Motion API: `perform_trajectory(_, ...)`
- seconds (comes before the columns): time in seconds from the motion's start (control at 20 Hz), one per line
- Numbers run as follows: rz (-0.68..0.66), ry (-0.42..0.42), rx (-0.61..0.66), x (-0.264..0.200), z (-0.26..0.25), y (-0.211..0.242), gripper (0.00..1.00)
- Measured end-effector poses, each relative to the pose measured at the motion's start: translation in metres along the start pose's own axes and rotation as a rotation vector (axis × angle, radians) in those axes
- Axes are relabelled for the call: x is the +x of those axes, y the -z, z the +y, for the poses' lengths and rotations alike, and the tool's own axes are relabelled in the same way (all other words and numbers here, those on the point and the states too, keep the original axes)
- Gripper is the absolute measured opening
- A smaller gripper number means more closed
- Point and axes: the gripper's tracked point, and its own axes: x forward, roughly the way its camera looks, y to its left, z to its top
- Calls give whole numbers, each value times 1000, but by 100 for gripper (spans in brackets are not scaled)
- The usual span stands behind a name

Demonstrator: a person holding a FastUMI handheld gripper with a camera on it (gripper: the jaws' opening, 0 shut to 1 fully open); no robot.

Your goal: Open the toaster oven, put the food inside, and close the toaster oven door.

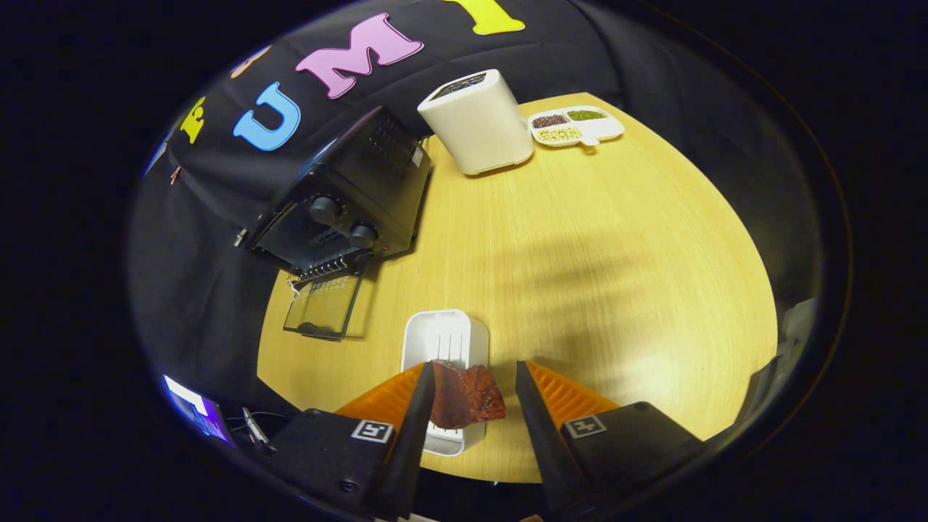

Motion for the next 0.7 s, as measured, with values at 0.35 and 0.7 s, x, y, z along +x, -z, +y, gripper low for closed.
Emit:
perform_trajectory(0.35, 81, -62, 92, 5, 1, 8, 37)
perform_trajectory(0.7, 110, -149, 201, -1, 6, 7, 18)
